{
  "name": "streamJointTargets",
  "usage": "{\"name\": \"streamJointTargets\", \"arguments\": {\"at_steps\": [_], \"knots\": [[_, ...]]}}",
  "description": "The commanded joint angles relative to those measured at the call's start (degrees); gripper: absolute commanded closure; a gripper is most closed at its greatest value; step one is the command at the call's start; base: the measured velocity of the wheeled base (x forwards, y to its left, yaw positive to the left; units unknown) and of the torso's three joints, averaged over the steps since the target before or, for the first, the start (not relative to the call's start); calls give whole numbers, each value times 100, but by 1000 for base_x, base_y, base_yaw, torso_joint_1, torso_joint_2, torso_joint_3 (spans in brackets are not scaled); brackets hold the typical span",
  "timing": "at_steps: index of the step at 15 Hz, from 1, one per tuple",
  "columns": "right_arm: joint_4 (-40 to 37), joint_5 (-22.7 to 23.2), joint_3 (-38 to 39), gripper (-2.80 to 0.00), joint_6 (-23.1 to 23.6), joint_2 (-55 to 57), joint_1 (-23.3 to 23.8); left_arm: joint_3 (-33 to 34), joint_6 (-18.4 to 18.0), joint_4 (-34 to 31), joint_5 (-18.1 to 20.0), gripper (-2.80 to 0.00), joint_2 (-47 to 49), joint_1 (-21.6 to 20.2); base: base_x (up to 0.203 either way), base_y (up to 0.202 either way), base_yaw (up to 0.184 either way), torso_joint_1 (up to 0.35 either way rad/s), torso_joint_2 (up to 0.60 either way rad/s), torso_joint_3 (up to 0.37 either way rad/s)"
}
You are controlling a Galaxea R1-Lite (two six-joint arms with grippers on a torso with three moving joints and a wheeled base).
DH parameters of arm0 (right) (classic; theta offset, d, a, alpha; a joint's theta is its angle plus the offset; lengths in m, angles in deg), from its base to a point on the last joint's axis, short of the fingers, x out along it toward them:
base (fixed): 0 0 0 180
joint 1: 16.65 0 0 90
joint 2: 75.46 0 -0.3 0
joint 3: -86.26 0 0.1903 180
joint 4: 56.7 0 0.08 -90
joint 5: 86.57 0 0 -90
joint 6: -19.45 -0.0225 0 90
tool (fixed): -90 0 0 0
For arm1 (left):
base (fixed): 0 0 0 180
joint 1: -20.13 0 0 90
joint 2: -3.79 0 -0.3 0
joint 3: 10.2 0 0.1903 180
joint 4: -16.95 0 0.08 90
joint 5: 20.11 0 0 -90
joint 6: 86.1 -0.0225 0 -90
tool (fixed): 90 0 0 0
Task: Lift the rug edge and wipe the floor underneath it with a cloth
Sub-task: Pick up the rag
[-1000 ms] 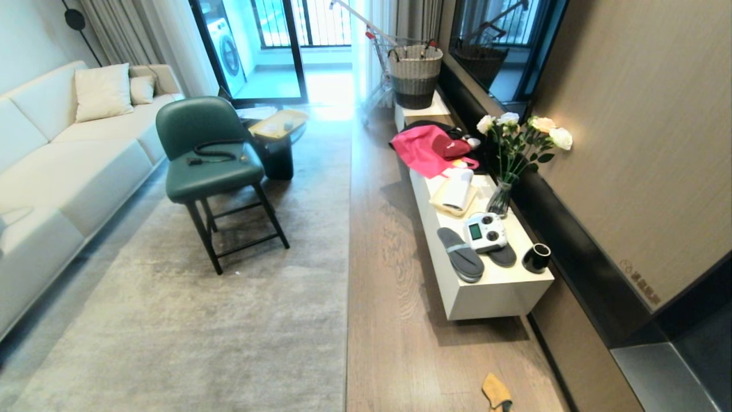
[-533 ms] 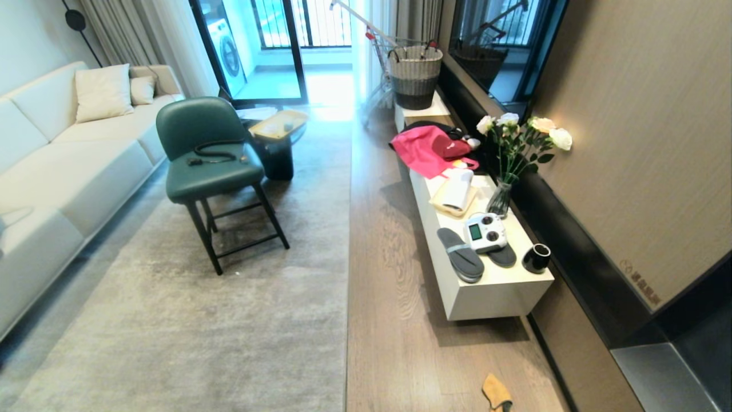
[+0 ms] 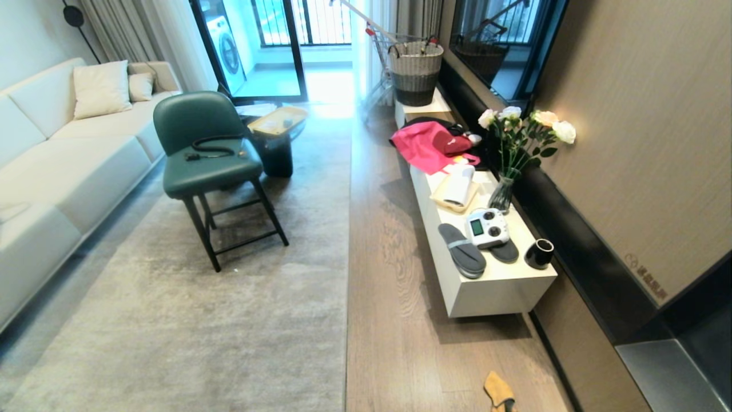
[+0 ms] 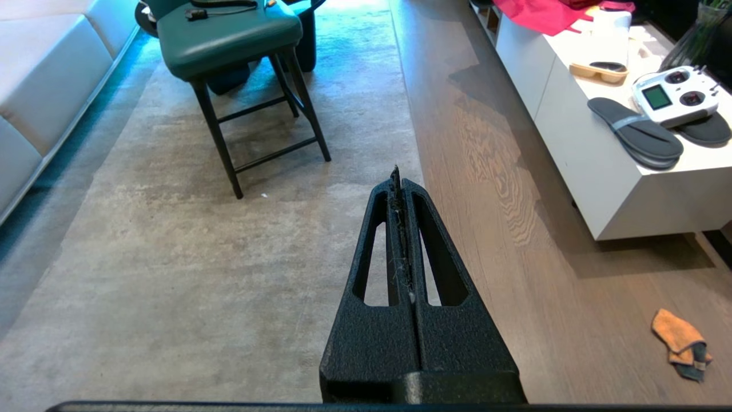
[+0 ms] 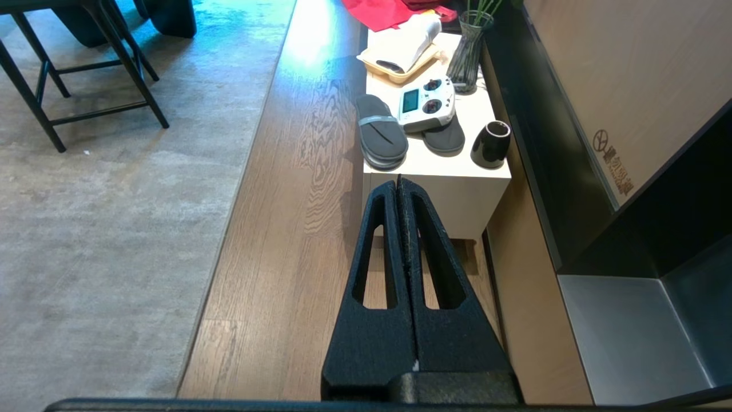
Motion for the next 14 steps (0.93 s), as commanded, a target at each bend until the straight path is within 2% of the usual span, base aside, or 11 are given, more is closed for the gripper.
{"name": "streamJointTargets", "arguments": {"at_steps": [1,14], "knots": [[-5,3,0,0,3,7,-2,1,1,2,-2,0,0,0,0,0,0,-134,330,174],[4,12,9,0,12,7,-2,1,1,2,-2,0,0,0,0,0,0,-130,327,194]]}}
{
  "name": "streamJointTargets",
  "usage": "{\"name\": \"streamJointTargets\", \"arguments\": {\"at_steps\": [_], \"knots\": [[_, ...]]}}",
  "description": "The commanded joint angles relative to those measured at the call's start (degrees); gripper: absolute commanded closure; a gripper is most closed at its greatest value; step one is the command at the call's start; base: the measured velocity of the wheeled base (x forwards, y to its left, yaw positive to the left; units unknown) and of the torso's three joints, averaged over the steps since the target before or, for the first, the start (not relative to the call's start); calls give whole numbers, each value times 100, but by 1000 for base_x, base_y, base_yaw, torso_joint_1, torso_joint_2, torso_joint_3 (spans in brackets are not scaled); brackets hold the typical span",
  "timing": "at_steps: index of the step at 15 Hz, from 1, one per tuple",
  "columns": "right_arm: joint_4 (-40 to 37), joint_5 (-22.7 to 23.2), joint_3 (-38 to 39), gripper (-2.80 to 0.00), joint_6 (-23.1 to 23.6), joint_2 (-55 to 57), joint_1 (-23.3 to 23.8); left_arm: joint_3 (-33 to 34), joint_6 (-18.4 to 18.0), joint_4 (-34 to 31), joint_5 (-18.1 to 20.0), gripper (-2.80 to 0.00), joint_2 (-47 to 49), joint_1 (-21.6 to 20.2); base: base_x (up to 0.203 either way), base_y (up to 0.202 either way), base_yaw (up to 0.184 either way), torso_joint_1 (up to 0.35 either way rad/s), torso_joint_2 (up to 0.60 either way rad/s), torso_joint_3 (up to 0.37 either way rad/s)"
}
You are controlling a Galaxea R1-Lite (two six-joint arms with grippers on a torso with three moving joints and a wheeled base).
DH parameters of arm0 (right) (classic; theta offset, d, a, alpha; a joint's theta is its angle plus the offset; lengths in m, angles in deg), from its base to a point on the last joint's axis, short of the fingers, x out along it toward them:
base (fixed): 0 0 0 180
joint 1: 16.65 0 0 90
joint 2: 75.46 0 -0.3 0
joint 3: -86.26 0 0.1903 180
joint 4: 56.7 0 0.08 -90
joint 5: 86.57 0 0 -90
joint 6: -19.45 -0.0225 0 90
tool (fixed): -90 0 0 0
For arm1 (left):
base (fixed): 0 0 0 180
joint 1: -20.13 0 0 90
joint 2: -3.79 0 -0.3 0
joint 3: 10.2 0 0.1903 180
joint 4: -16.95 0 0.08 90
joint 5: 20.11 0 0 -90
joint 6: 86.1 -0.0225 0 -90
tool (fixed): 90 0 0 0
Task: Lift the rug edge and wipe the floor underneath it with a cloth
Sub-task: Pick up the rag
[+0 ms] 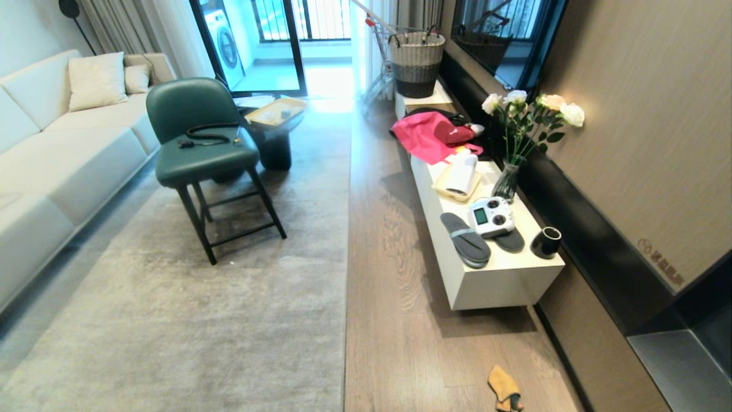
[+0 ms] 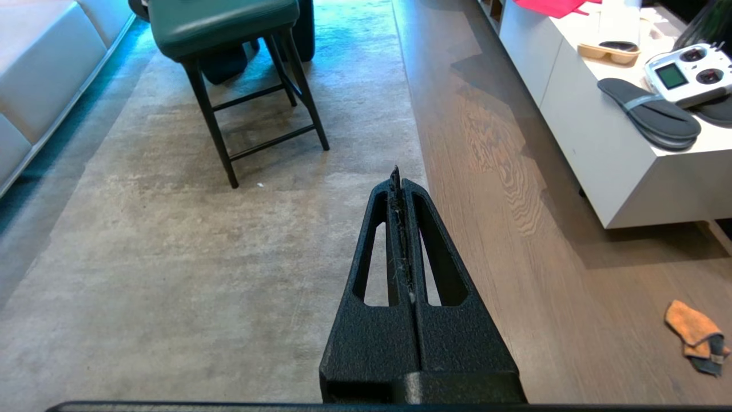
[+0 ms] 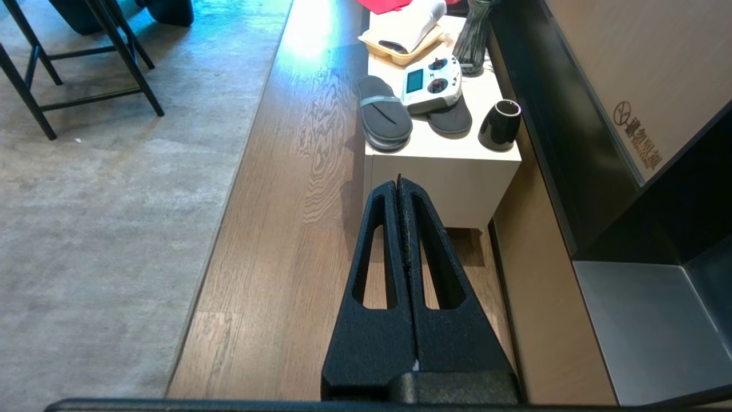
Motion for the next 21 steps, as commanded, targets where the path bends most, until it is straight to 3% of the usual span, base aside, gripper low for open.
{"name": "streamJointTargets", "arguments": {"at_steps": [1,21], "knots": [[11,10,9,0,8,7,-2,1,-2,6,1,0,0,0,0,0,0,-135,348,229],[88,12,27,0,0,7,-2,1,-2,6,1,0,0,0,0,0,0,-144,488,337]]}}
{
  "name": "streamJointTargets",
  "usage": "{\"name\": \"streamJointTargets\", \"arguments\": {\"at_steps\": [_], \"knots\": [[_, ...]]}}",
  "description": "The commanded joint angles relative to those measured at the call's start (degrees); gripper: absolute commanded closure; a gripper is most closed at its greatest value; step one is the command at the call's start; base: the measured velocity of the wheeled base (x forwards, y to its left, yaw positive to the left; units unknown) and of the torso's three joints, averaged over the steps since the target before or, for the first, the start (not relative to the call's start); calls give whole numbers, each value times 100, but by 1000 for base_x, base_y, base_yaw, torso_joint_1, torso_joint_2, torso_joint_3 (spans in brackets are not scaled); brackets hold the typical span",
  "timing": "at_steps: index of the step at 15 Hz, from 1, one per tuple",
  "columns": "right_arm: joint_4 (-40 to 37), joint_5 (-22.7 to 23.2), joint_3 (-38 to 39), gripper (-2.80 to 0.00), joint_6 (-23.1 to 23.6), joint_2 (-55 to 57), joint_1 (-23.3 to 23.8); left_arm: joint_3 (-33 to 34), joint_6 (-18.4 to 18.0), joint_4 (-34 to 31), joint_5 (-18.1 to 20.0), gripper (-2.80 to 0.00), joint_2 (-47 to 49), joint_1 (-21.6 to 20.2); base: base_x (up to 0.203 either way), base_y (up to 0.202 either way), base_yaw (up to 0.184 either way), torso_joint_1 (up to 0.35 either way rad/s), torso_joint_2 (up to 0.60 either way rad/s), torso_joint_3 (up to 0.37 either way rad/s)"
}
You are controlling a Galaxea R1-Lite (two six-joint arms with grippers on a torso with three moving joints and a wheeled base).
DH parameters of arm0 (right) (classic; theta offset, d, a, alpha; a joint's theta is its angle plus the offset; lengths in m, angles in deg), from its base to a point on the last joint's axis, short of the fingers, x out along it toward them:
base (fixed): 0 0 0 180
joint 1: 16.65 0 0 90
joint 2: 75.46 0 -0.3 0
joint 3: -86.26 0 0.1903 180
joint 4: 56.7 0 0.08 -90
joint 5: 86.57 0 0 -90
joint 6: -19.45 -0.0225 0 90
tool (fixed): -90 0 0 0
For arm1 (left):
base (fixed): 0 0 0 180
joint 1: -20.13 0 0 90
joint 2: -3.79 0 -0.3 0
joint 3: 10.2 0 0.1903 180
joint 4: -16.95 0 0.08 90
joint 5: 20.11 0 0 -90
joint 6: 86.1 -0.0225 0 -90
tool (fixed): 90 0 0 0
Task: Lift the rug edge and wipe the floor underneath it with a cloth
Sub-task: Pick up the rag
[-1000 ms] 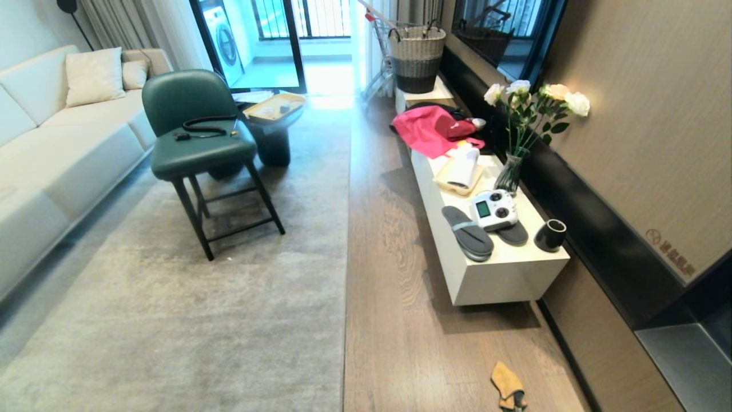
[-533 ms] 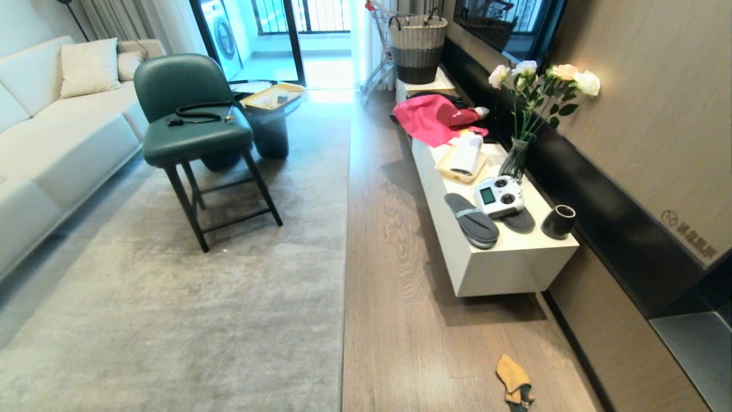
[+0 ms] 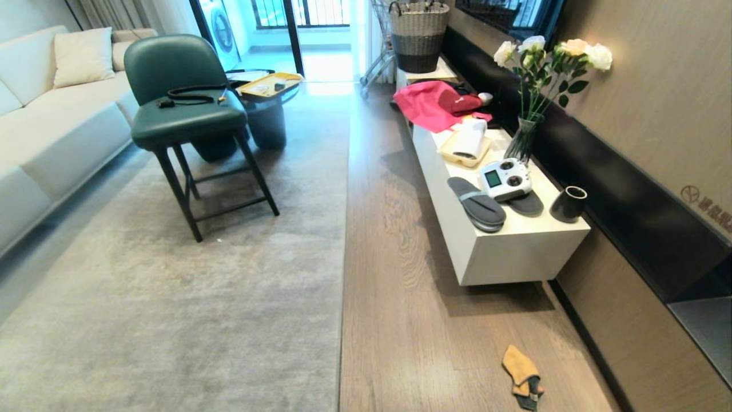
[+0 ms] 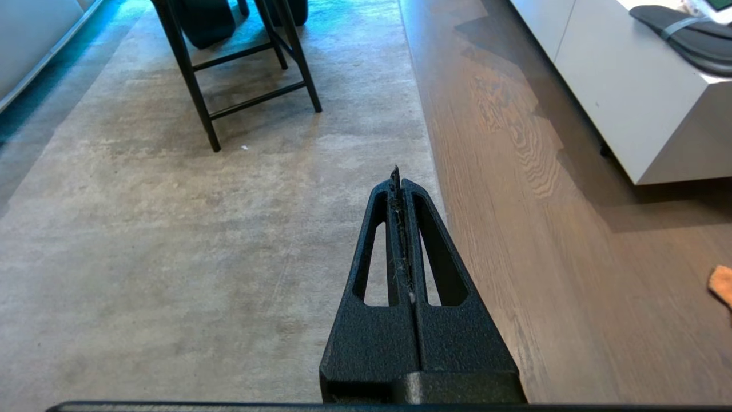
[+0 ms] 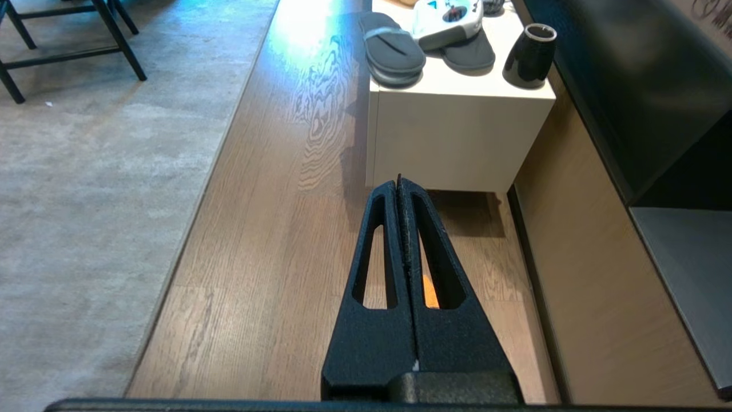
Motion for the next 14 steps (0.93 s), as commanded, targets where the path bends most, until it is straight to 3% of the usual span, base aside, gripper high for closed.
{"name": "streamJointTargets", "arguments": {"at_steps": [1,10,14], "knots": [[0,3,0,0,6,7,-2,1,-3,3,-4,0,0,0,0,0,0,-72,480,402],[0,3,0,0,6,7,-2,1,-3,3,-4,0,0,0,0,0,0,-8,432,430],[0,3,0,0,6,7,-2,1,-3,3,-4,0,0,0,0,0,0,1,52,64]]}}
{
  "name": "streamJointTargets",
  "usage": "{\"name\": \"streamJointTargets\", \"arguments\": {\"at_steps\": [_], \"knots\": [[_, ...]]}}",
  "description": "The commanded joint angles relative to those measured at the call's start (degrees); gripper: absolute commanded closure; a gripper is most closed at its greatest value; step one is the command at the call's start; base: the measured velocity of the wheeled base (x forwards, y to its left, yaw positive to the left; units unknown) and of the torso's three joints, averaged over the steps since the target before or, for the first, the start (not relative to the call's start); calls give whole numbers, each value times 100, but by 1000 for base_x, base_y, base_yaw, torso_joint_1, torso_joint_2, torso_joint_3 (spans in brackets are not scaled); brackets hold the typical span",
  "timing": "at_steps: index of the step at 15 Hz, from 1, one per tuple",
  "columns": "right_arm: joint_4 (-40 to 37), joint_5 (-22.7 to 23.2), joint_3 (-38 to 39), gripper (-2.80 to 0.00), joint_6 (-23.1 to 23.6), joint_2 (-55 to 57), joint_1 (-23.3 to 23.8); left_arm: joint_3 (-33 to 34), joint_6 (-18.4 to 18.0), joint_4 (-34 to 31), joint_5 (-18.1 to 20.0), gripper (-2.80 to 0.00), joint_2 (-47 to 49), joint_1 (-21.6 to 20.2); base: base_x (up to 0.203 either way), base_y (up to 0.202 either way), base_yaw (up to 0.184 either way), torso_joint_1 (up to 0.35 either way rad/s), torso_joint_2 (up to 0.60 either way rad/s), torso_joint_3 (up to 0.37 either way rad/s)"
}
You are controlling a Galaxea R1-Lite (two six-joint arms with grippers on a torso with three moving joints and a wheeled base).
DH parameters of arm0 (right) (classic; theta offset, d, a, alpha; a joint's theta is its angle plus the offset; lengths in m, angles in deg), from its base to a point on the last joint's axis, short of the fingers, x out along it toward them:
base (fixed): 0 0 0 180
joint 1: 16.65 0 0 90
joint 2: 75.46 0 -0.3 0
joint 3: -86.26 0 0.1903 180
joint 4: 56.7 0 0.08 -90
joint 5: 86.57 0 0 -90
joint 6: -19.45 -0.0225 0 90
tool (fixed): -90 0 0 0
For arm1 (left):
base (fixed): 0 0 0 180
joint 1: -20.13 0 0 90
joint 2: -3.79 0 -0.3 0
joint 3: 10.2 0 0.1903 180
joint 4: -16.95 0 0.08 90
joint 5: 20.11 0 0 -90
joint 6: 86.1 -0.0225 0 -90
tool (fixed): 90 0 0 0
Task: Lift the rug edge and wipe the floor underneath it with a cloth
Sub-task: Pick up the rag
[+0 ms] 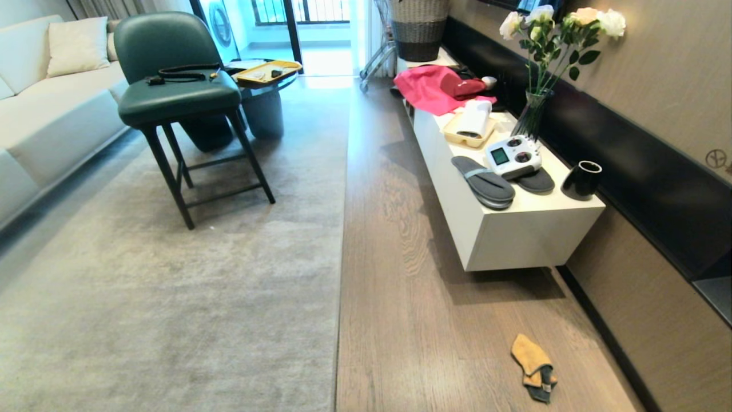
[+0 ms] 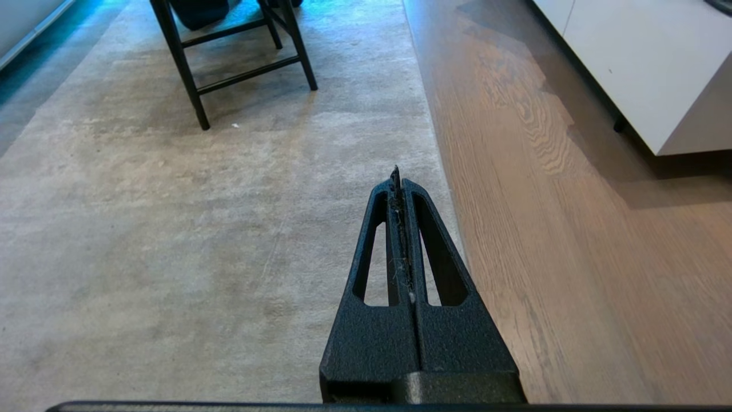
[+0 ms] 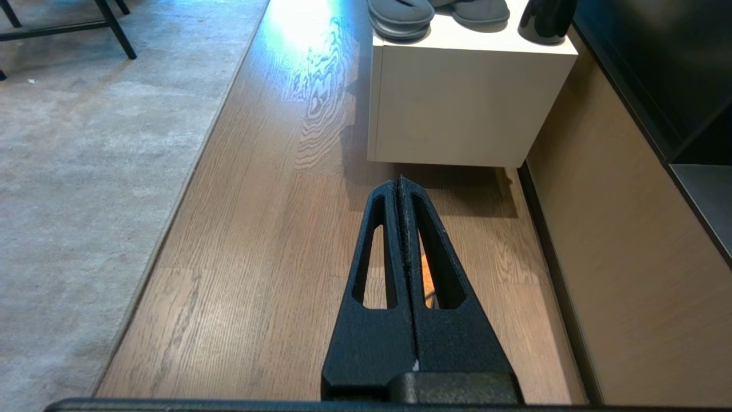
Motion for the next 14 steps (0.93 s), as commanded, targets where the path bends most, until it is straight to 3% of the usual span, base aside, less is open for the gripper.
{"name": "streamJointTargets", "arguments": {"at_steps": [1,14], "knots": [[-2,6,0,0,6,7,-2,1,-2,0,-2,0,0,0,0,0,0,0,0,0],[-2,6,0,0,6,7,-2,1,-2,0,-2,0,0,0,0,0,0,16,28,29]]}}
